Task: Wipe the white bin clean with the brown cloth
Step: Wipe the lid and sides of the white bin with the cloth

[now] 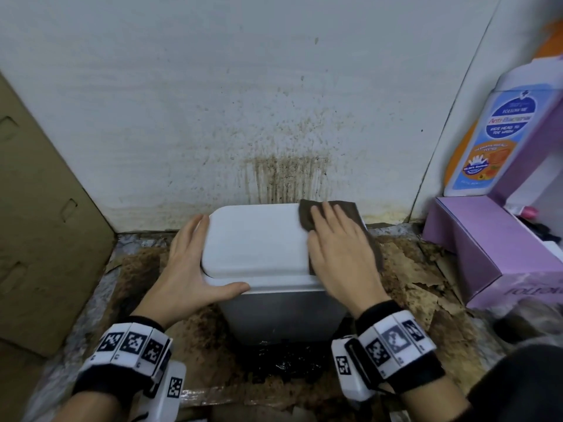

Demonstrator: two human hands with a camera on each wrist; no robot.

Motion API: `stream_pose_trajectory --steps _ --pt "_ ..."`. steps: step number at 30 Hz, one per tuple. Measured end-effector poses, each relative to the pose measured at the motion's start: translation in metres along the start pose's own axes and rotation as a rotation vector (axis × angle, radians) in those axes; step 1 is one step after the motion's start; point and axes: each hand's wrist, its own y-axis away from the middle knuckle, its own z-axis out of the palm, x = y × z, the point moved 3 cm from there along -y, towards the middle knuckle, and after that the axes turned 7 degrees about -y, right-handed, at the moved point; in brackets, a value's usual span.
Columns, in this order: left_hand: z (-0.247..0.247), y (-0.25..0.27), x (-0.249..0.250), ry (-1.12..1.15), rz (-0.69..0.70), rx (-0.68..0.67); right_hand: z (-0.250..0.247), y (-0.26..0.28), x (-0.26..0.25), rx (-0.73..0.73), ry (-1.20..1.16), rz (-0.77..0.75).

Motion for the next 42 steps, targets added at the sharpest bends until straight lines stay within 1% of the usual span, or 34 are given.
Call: stream_pose_trajectory --steps 4,6,9,13,18,21,24,27,29,33,35,38,40,42 --pt "0.001 -0.001 -0.003 -0.003 0.004 0.004 -0.008 0.000 0.028 0.036 -0.061 0.143" --pt "0.002 -0.002 -0.003 -0.006 0.003 0.012 -0.005 -0.001 0.027 0.064 -0.038 0.155" --pt "0.003 -0.003 -0.003 -0.013 0.003 0.004 0.000 0.000 0.009 0.087 0.032 0.136" --pt "0.002 -0.004 0.002 -0.021 0.004 0.005 0.018 -0.005 -0.036 0.020 0.004 0.082" --pt "0.002 -0.006 0.000 -0.018 -0.024 0.007 0.054 -0.021 -0.104 -0.022 -0.040 -0.051" --pt "0.002 -0.007 -0.003 -0.015 -0.004 0.001 0.061 -0.024 -0.117 -0.038 -0.044 -0.121" --pt "0.003 -0.006 -0.003 -0.002 -0.004 0.019 0.053 -0.023 -0.103 -0.067 -0.016 -0.190" --pt "0.003 -0.004 -0.002 -0.019 0.013 0.027 0.040 -0.022 -0.074 -0.078 0.002 -0.202" --pt "0.001 -0.003 -0.002 -0.021 0.012 0.011 0.029 -0.023 -0.047 -0.094 -0.003 -0.160" --pt "0.000 -0.002 0.000 -0.018 0.020 0.000 0.001 -0.036 0.017 -0.106 -0.036 0.013" --pt "0.000 -0.003 -0.001 -0.011 0.020 0.005 -0.007 -0.045 0.036 -0.102 -0.065 0.069" --pt "0.002 -0.003 -0.003 -0.004 0.022 0.005 -0.010 -0.054 0.041 -0.163 -0.145 0.114" --pt "0.003 -0.005 -0.005 -0.003 0.012 0.003 -0.012 -0.061 0.033 -0.200 -0.135 0.125" --pt "0.004 -0.005 -0.006 -0.008 0.009 0.001 -0.010 -0.068 0.018 -0.243 -0.099 0.101"
